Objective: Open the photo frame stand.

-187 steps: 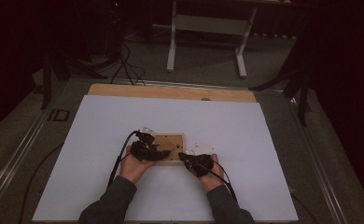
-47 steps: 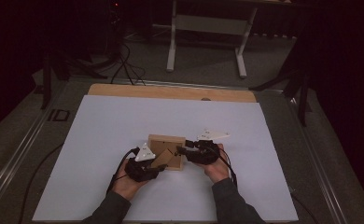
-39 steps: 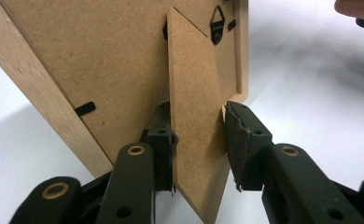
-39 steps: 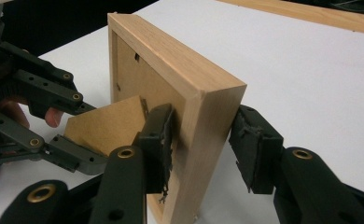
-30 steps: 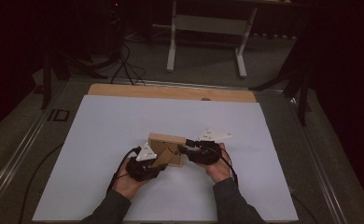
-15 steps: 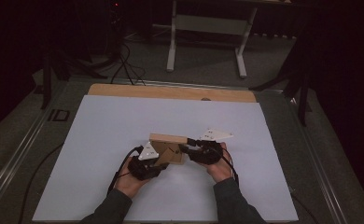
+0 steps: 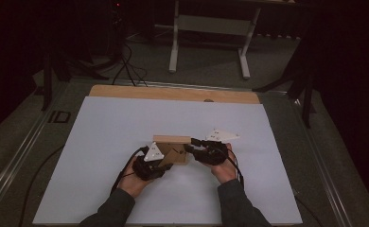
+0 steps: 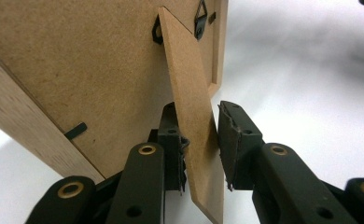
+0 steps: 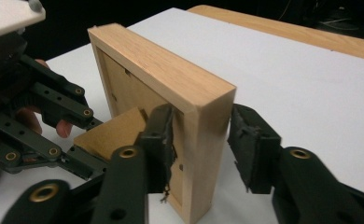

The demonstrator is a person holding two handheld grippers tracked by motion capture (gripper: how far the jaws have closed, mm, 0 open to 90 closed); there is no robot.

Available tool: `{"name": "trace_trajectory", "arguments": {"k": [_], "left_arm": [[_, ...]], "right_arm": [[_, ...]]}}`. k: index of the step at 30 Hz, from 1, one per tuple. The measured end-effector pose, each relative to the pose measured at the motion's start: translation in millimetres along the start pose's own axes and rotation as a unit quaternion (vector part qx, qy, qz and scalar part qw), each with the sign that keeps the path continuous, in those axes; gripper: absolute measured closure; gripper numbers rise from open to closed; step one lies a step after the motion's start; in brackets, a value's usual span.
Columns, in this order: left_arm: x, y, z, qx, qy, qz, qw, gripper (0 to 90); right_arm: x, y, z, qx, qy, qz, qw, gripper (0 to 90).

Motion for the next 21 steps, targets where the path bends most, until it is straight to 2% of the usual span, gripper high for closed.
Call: {"name": "trace_trajectory", "arguments": {"k": [4,9,12,14,21], "left_arm": [[0.9,0.1,0.1,-0.002,0.004,-0.004,1.0,72.9],[1.6,0.2,-0.9,-0.001,0.006,-0.005,1.0,72.8],[1.9,0.3,-1.4,-0.001,0.005,-0.005,1.0,72.8],[1.7,0.4,-1.9,-0.003,0.004,-0.006,1.0,72.6],[1.1,2.7,-8.4,-0.014,-0.014,-0.006,0.9998,72.9]], "right_arm": [[0.5,3.1,-3.1,0.0,-0.015,-0.009,0.9998,53.5],[-3.7,8.4,-0.8,-0.021,-0.023,-0.014,0.9994,46.9],[-7.0,10.1,-0.7,-0.033,-0.025,-0.01,0.9991,45.8],[-9.2,11.9,-2.7,-0.036,-0.032,-0.01,0.9988,48.2],[-13.1,14.4,-5.0,-0.015,-0.054,-0.018,0.9983,49.8]]}}
Point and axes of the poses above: each handheld gripper's, and its own axes: y roughly forward along the jaws, x roughly out of its underside, z roughly to its right, the point moved 5 cm from there along y, roughly forward along the jaws, and after that the axes turned 7 degrees about -z, right-handed, at the moved point
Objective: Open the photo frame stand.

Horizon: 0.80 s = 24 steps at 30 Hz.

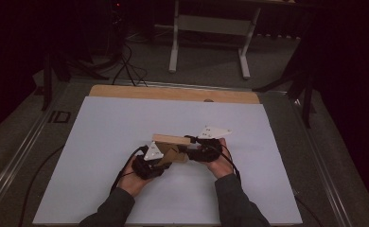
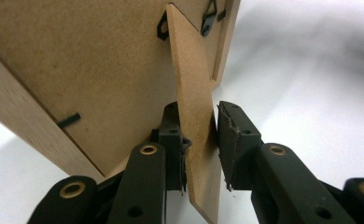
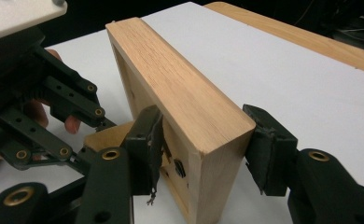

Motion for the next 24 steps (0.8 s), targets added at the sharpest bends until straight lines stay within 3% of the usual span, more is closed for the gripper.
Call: {"name": "trace_trajectory", "arguments": {"k": [7,15,24], "left_arm": [[-3.4,7.6,-11.2,-0.004,-0.023,0.003,0.9997,72.9],[-9.7,15.7,-16.8,-0.015,-0.023,0.009,0.9996,71.2],[-8.5,16.1,-17.3,-0.014,-0.03,0.008,0.9994,69.8]], "right_arm": [[-4.8,5.3,3.9,0.021,-0.006,-0.007,0.9997,50.3],[-6.0,5.6,10.5,0.04,-0.001,-0.007,0.9992,51.2],[-5.0,5.9,9.6,0.043,-0.001,-0.005,0.999,51.7]]}}
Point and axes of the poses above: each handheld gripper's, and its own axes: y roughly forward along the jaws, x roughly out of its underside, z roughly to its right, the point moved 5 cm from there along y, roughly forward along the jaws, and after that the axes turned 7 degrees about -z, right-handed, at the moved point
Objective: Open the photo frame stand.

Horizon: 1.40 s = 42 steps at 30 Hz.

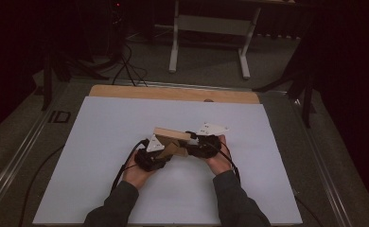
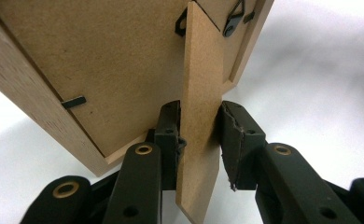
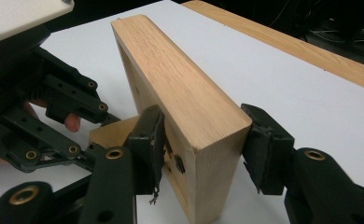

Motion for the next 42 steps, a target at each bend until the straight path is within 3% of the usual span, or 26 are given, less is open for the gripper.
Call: {"name": "trace_trajectory", "arguments": {"k": [10,18,30,42], "left_arm": [[6.5,-5.2,1.7,0.048,-0.033,0.0,0.9983,61.8],[19.5,-15.2,-1.3,0.076,-0.062,0.002,0.9952,60.5],[29.4,-23.0,0.3,0.09,-0.07,-0.009,0.9934,63.6],[36.1,-28.0,1.9,0.091,-0.073,-0.017,0.993,63.9]], "right_arm": [[2.0,-3.2,-9.0,0.001,-0.014,-0.004,0.9999,51.0],[6.9,-5.1,-15.2,-0.009,-0.013,-0.002,0.9999,49.1],[11.3,-8.2,-27.3,-0.02,-0.023,-0.006,0.9995,48.5],[15.3,-10.4,-34.3,-0.029,-0.028,-0.012,0.9991,45.9]]}}
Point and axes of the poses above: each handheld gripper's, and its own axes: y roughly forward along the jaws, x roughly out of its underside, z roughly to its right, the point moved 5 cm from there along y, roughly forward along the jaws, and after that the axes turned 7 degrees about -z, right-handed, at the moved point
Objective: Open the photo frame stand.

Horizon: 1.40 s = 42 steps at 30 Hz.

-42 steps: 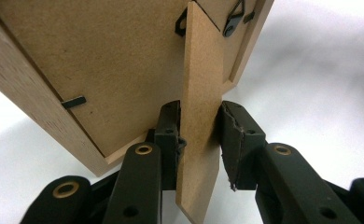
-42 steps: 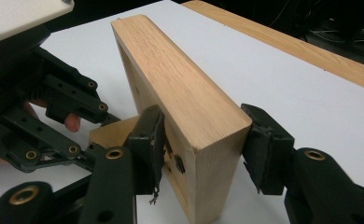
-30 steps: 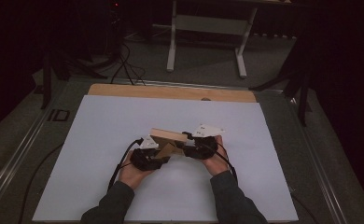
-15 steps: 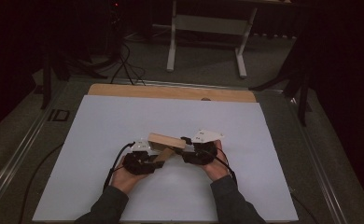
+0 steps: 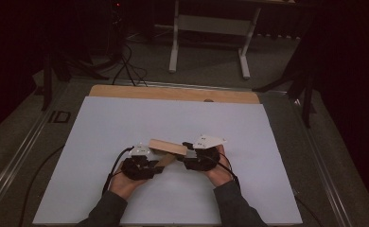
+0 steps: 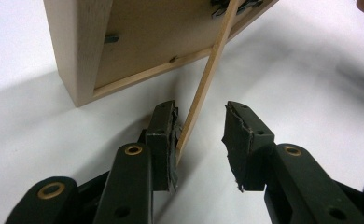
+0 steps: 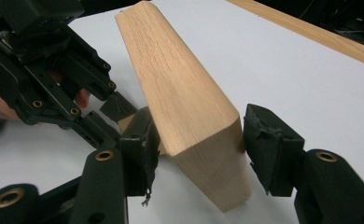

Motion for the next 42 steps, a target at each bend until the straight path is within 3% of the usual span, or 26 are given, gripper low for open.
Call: {"name": "trace_trajectory", "arguments": {"k": [13,21,26,42], "left_arm": [[4.4,-0.1,1.8,0.0,0.001,-0.006,1.0,62.3],[4.6,-4.9,1.8,-0.006,0.0,0.003,1.0,60.0],[4.5,-6.0,3.0,-0.008,0.002,0.006,1.0,59.5],[6.7,-14.7,6.4,-0.031,0.018,0.013,0.9993,59.2]], "right_arm": [[2.4,-1.1,-6.5,0.0,-0.019,-0.013,0.9997,43.2],[3.7,-0.8,-7.9,-0.004,-0.027,-0.022,0.9994,35.0],[4.2,-0.9,-8.7,0.0,-0.034,-0.029,0.999,34.4],[-1.1,-9.0,-9.3,-0.006,-0.038,-0.01,0.9992,30.5]]}}
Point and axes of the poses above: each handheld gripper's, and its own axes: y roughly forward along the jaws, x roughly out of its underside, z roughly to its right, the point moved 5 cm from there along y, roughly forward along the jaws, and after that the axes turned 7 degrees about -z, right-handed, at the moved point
